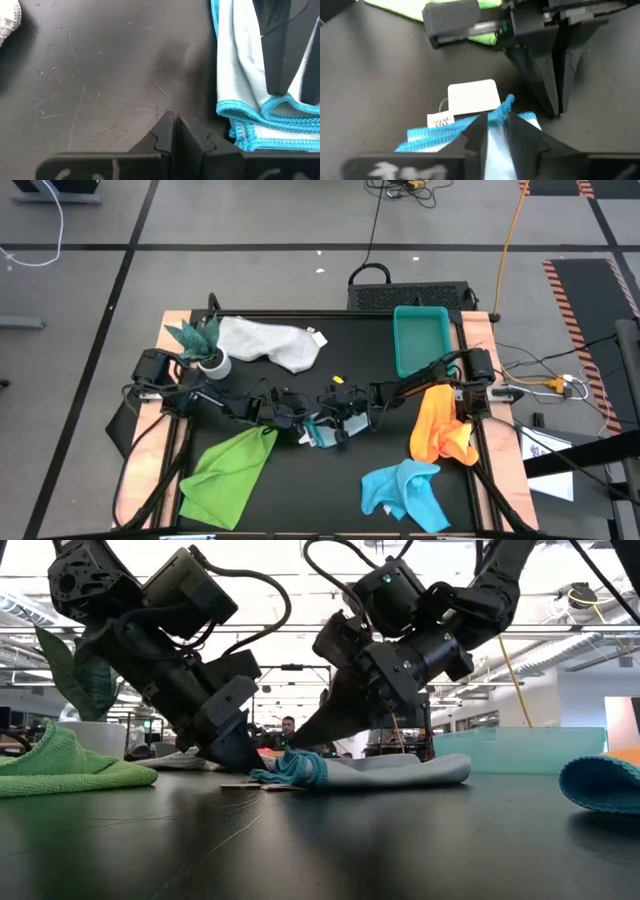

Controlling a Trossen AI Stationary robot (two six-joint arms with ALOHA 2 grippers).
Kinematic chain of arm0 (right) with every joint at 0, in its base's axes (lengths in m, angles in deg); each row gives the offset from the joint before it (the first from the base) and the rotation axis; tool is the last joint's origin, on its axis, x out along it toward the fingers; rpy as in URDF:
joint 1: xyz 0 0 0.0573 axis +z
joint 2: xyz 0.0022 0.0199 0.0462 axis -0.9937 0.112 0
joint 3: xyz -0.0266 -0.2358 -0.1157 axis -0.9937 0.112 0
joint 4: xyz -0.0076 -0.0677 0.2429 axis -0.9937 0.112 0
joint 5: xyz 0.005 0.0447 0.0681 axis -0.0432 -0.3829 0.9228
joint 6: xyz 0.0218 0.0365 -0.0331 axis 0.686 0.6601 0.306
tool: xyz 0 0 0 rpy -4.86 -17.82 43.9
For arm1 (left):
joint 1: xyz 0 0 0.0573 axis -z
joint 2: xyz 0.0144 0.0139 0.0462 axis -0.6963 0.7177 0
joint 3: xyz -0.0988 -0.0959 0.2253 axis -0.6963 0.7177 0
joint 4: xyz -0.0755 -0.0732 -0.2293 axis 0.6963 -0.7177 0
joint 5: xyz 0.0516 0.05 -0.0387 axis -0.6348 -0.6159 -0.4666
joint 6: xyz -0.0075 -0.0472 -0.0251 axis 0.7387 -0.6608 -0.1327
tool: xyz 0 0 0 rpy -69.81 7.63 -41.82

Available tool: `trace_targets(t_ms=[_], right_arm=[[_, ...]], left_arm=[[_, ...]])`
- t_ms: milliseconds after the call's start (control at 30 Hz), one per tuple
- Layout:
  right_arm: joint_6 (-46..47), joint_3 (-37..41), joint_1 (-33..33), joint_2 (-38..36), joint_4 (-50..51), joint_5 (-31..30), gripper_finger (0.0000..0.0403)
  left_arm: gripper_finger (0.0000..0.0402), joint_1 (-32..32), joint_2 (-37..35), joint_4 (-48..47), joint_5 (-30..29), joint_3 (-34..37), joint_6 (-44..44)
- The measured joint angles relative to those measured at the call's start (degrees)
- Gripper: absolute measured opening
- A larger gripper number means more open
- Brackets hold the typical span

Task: Fold microfiber towels
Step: Fold the light blue microfiber cloth

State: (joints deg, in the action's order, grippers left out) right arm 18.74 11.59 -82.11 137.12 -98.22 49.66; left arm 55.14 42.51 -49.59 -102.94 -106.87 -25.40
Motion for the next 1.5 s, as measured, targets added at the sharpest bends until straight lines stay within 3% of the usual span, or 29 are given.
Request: trace_targets(t_ms=[233, 467, 667, 1000, 1267, 1500], right_arm=[[0.11, 0.02, -0.13, 0.0, 0.2, -0.47, 0.0158], [-0.11, 0.04, -0.97, 0.0, 1.52, -3.29, 0.0173], [-0.3, 0.07, -1.07, 0.0, 1.82, -3.23, 0.0157], [-2.61, 0.07, -1.36, 2.56, -0.01, -3.2, 0.0112], [-5.76, 0.04, -1.38, 2.4, 0.0, -3.23, 0.0011], [-8.95, 0.16, 0.11, -0.67, 4.78, -4.97, 0.0002]], left_arm=[[0.0026, 0.55, -2.17, -4.33, 2.47, 0.02, -1.47], [0.0026, 4.76, -4.66, -6.2, 4.57, 0.15, -2.45], [0.0026, 6.8, -3.91, -3.17, 3.51, 0.15, -1.91], [0.0026, 5.02, -2.29, 0.43, -1.88, 0.03, -0.83], [0.0026, 4.33, -0.89, 1.89, -2.42, 0.09, 0.04], [0.0026, 4.5, -0.9, 2.83, -2.42, 0.09, 1.28]])
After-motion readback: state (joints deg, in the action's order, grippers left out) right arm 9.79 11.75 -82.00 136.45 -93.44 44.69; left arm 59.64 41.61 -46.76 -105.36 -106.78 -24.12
